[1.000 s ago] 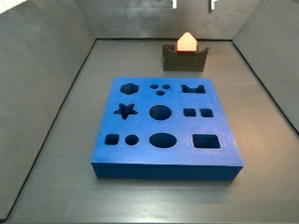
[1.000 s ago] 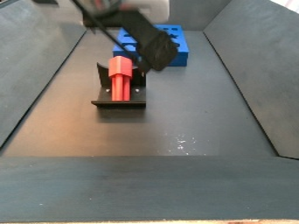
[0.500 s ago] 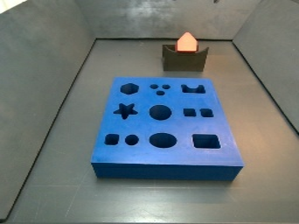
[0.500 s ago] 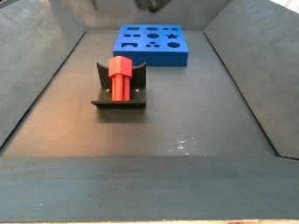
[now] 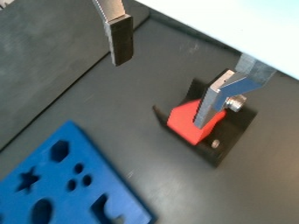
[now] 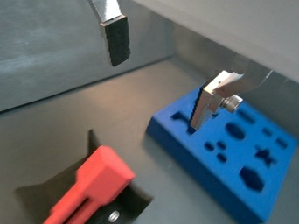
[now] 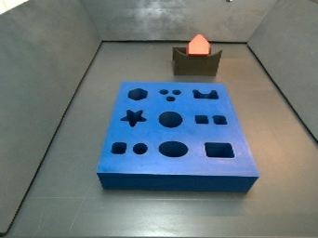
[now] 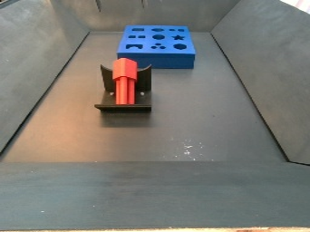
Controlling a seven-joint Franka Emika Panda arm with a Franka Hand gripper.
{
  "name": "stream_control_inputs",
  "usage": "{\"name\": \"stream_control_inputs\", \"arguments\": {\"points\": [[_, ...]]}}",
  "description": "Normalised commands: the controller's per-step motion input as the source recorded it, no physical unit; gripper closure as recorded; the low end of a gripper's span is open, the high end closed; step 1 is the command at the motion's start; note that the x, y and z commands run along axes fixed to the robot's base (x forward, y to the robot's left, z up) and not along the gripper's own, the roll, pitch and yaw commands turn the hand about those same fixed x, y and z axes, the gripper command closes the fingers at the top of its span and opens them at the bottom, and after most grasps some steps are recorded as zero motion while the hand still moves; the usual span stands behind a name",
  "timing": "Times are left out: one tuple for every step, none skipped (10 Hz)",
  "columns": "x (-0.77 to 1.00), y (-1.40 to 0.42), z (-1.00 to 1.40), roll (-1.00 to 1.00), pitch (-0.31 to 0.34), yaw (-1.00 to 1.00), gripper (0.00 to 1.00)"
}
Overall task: Pick up the 3 prong object. Move up. Rotate the 3 prong object. Place the 3 prong object on the fixture. Regrasp the 3 prong object. Move to above the board. Insert the 3 prong object.
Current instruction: Regrasp the 3 prong object.
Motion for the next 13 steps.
{"name": "stream_control_inputs", "arguments": {"points": [[-0.03, -0.03, 0.01, 1.0, 0.027, 0.02, 0.0], [-0.03, -0.03, 0.01, 1.0, 0.021, 0.02, 0.0], [-0.03, -0.03, 0.0, 1.0, 0.017, 0.03, 0.0], [-0.02, -0.03, 0.0, 1.0, 0.012, 0.03, 0.0], [-0.02, -0.02, 0.0, 1.0, 0.013, 0.03, 0.0], [-0.02, -0.02, 0.01, 1.0, 0.017, 0.03, 0.0], [-0.01, -0.02, 0.02, 1.0, 0.02, 0.03, 0.0], [0.01, -0.03, 0.01, 1.0, 0.025, 0.03, 0.0], [0.02, -0.02, 0.0, 1.0, 0.031, 0.04, 0.0], [0.03, -0.03, -0.01, 1.0, 0.04, 0.04, 0.0], [0.05, -0.03, -0.02, 1.0, 0.05, 0.04, 0.0], [0.07, -0.03, -0.01, 1.0, 0.067, 0.05, 0.0], [0.08, -0.04, -0.02, 1.0, 0.084, 0.06, 0.0]]}}
